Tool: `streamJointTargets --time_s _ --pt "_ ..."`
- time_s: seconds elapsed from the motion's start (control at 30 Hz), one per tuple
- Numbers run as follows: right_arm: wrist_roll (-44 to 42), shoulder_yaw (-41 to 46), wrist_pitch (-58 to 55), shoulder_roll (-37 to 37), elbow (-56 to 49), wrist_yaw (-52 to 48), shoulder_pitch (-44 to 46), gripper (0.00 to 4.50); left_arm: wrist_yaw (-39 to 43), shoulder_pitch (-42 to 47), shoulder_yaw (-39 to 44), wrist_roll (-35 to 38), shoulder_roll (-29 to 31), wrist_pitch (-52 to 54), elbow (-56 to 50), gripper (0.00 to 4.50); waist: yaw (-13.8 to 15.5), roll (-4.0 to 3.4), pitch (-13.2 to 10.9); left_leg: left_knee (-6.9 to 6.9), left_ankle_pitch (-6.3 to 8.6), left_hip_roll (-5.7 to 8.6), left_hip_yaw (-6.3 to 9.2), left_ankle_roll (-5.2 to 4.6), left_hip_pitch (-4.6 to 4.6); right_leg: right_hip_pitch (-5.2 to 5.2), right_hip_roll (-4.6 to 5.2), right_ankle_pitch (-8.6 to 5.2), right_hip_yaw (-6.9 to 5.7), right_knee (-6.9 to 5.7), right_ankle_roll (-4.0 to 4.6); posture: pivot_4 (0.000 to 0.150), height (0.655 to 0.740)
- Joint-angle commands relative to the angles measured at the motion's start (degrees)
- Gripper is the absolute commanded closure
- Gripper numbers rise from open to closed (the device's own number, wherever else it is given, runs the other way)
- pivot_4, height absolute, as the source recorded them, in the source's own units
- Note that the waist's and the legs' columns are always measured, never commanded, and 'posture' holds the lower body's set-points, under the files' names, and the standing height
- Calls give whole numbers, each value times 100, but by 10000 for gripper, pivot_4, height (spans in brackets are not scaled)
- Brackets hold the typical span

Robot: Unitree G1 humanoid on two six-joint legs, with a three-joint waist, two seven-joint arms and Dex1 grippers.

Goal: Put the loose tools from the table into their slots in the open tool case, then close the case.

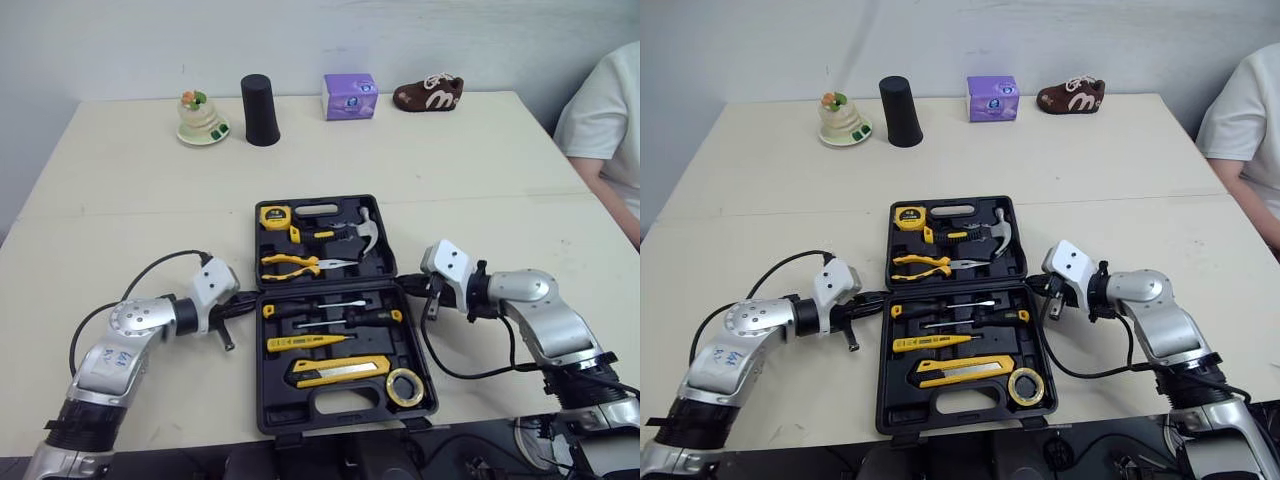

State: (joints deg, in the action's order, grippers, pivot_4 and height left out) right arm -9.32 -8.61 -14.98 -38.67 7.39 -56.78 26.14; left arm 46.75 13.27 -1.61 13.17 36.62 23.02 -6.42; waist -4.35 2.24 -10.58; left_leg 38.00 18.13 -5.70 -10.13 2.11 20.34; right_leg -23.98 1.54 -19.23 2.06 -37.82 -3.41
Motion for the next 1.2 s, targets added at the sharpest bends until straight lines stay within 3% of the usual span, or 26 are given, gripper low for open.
streamJointTargets --time_s 0.03,0.17,0.2,0.23,0.3,0.4,0.53,0.63,0.8,0.9,1.2 --pt "53 35 256 34 104 -103 264 45000 -158 262 -155 -145 -176 -152 85 44845 0 -1 -1 1 -1 1 0 -1 0 0 0 1 0 -2 -1 1500 7400" --pt "91 10 206 -16 223 -299 346 45000 -191 357 -166 -273 -225 -196 304 44845 -3 -3 -2 4 -5 0 0 -2 -1 1 0 5 3 -5 -6 1500 7400" --pt "53 46 -12 -63 220 -335 349 45000 -158 344 -144 -233 -141 96 235 41880 -2 -4 -1 4 -5 0 1 -1 -1 1 0 5 3 -6 -6 1500 7400" --pt "-8 41 -404 -166 177 -448 351 39915 -154 335 -134 -271 -26 290 165 38405 0 -4 -1 4 -6 -1 2 -1 -1 1 0 5 3 -7 -6 1500 7400" --pt "-13 91 -398 -265 187 -555 360 34834 -200 336 -78 -380 150 379 82 31824 -7 -4 -1 4 -6 -2 4 0 -1 1 0 4 2 -8 -5 1500 7400" --pt "-34 395 -672 -320 239 -237 544 20535 -306 427 402 -58 237 590 3 18452 -50 -9 -4 1 -5 -3 4 0 -2 1 0 4 3 -6 -4 1500 7400" --pt "-322 394 -3874 -865 -616 -123 1211 2506 -483 940 1111 597 520 2177 -327 1688 -46 -28 -20 6 -9 -8 2 0 21 -29 4 4 12 -21 -5 1500 7400" --pt "-630 252 -5538 -916 -801 -73 1890 712 -507 1760 983 1101 961 4514 -605 488 -50 -28 -19 32 -22 -5 11 9 89 -103 -4 4 16 -65 -4 1500 7400" --pt "-831 713 -6960 -109 -239 684 2791 712 -1099 2837 1129 1391 294 6216 -428 488 -43 -29 -17 23 -30 1 9 17 90 -113 -8 1 15 -77 3 1500 7400" --pt "-754 886 -7153 292 145 1183 3078 712 -1490 3136 1080 1274 -101 6551 -234 488 -44 -29 -17 24 -33 4 5 17 106 -131 -6 1 19 -82 2 1500 7400" --pt "-749 951 -6928 825 643 2048 3291 712 -2084 3151 782 988 -304 6261 177 488 -71 -30 -18 11 -44 0 1 35 115 -154 -8 -2 19 -90 7 1500 7400"
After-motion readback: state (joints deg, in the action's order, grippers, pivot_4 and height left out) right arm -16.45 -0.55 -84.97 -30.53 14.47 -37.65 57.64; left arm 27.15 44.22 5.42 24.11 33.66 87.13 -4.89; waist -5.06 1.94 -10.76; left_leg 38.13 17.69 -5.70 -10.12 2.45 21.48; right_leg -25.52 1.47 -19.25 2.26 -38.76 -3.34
